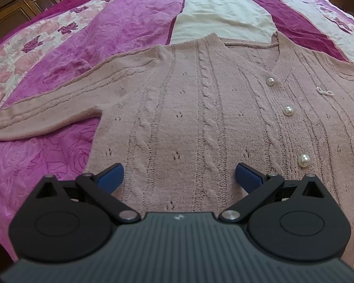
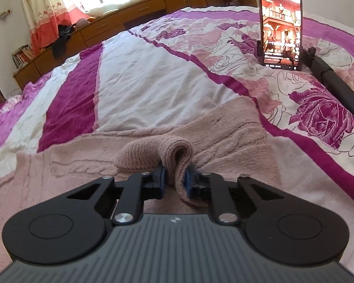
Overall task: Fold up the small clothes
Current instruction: 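Lift the held cuff and carry it across the cardigan front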
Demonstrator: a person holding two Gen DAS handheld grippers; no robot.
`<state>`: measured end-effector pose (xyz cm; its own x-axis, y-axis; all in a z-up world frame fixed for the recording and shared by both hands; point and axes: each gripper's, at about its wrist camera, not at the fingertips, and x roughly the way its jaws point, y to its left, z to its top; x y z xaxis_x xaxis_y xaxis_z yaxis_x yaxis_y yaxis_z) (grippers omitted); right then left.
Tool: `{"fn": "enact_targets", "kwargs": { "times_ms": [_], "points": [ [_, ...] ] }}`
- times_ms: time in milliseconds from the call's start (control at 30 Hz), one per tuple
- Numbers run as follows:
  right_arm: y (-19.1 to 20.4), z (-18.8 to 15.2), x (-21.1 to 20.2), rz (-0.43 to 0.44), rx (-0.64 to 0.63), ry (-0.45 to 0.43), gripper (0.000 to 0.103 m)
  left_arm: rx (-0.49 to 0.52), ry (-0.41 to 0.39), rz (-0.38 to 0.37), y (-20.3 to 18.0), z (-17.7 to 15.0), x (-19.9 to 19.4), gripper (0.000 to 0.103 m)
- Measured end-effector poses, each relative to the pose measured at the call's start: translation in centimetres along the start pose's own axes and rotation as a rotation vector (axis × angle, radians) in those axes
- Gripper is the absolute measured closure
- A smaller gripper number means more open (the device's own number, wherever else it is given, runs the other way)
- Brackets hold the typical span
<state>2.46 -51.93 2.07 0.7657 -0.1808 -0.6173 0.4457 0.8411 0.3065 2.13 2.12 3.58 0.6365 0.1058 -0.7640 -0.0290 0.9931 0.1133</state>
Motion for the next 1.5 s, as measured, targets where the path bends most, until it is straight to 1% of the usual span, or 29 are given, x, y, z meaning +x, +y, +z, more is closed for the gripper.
{"fn": "enact_targets", "kwargs": {
  "times_ms": [100, 233, 533, 700, 967, 1200, 1300, 1500],
  "points": [
    [0.4, 0.3, -0.9, 0.033, 0.019, -0.013, 0.087, -0.001, -0.004, 0.004, 0.2, 0.1, -0.1, 0.0],
    [2.0, 0.6, -1.8, 0.093, 0.028, -0.018, 0.087, -0.01, -0.009, 0.005, 0.7, 0.2, -0.3, 0.0],
    [7.9, 1.8, -4.2, 0.267, 0.044, -0.021, 0.088, -0.025, -0.032, 0.015, 2.2, 0.5, -0.9, 0.0],
    [11.6, 2.0, -5.0, 0.354, 0.061, -0.003, 0.088, -0.045, -0.038, 0.02, 3.4, 0.6, -1.1, 0.0],
    [17.2, 1.5, -5.5, 0.45, 0.069, 0.043, 0.088, -0.071, -0.049, 0.032, 5.4, 0.6, -1.5, 0.0],
    [22.0, 1.2, -6.5, 0.516, 0.055, 0.051, 0.088, -0.105, -0.057, 0.04, 7.2, 0.5, -1.7, 0.0],
    [23.8, 1.1, -6.9, 0.539, 0.051, 0.053, 0.088, -0.114, -0.059, 0.041, 7.7, 0.4, -1.7, 0.0],
    [26.7, 0.7, -6.8, 0.582, 0.075, 0.088, 0.088, -0.131, -0.056, 0.045, 8.7, 0.2, -1.6, 0.0]
  ]
}}
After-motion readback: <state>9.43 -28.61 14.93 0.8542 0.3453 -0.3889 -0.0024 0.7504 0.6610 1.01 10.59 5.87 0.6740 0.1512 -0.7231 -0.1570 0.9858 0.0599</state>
